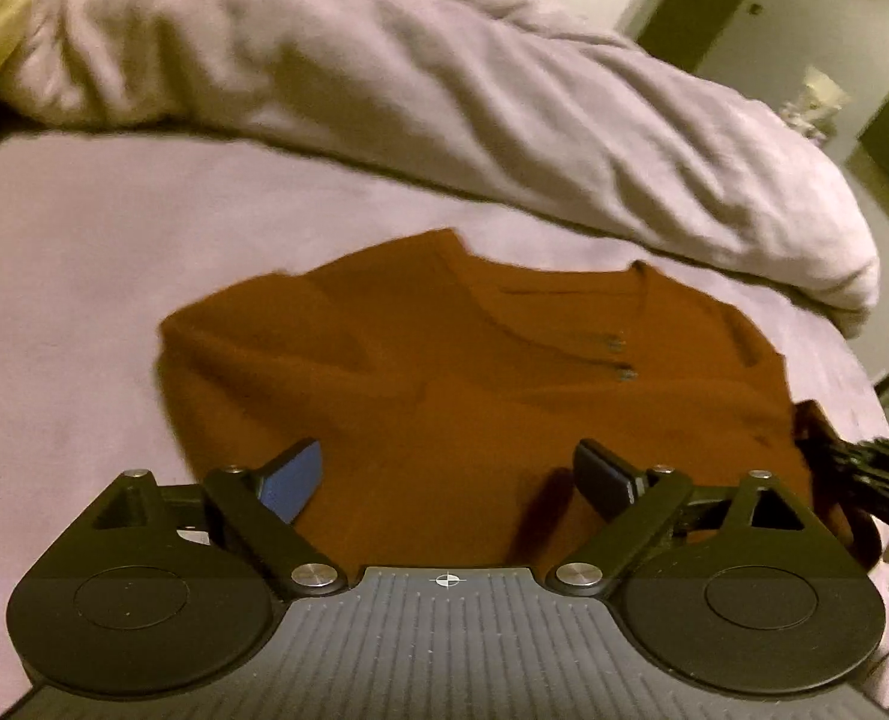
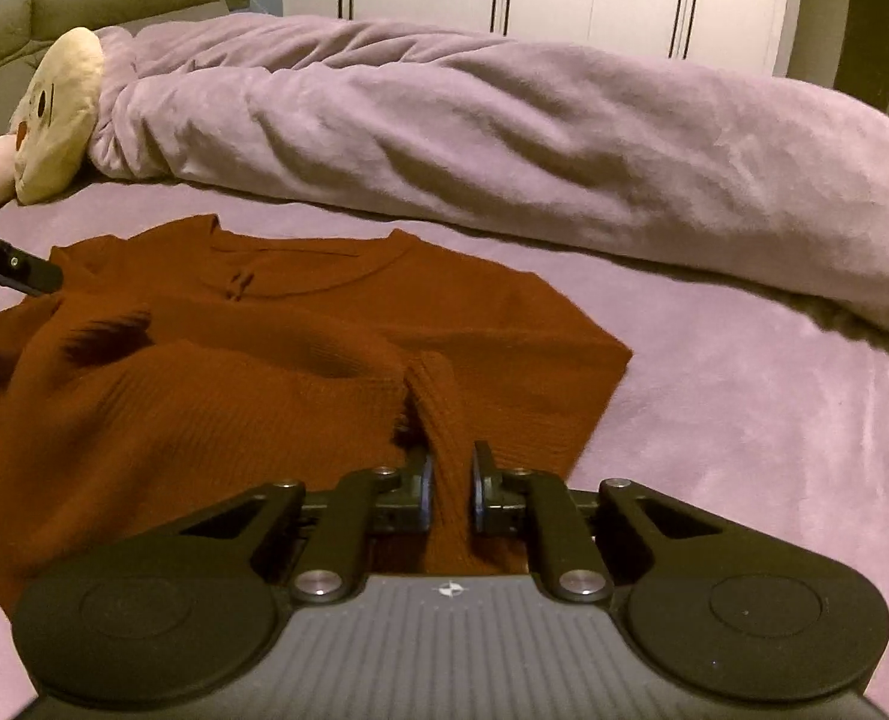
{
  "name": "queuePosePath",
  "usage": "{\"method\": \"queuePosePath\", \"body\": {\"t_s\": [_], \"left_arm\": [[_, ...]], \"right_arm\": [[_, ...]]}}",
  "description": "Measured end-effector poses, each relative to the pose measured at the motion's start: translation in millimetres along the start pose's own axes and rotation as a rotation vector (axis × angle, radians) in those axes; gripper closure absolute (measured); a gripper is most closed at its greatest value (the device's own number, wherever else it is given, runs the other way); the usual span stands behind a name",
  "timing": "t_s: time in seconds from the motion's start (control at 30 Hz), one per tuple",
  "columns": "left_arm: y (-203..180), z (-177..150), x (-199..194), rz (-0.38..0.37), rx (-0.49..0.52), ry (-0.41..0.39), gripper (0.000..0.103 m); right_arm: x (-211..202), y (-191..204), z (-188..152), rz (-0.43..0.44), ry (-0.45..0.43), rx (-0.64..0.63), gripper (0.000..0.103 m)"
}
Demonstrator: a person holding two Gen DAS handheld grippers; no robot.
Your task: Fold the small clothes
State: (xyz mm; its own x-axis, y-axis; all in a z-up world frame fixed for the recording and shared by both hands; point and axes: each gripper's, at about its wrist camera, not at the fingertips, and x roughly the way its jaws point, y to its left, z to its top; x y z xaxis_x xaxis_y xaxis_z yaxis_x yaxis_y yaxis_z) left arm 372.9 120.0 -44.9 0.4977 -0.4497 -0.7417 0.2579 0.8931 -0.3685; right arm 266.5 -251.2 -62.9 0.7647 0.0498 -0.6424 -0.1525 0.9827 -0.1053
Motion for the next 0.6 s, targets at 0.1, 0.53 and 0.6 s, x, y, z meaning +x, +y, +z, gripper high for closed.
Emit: {"method": "queuePosePath", "body": {"t_s": [0.1, 0.53, 0.6], "left_arm": [[9.6, -3.3, 5.2, -0.063, -0.066, 0.028, 0.009], [-3.9, -2.1, 10.4, -0.031, -0.084, 0.031, 0.089], [-9.5, -2.9, 0.0, -0.028, -0.066, 0.004, 0.089]], "right_arm": [[-0.4, -3.2, -0.3, 0.001, -0.011, 0.046, 0.093], [14.8, -3.4, -0.4, -0.022, 0.015, 0.094, 0.094], [5.9, -2.1, -0.7, -0.032, -0.013, 0.099, 0.095]]}}
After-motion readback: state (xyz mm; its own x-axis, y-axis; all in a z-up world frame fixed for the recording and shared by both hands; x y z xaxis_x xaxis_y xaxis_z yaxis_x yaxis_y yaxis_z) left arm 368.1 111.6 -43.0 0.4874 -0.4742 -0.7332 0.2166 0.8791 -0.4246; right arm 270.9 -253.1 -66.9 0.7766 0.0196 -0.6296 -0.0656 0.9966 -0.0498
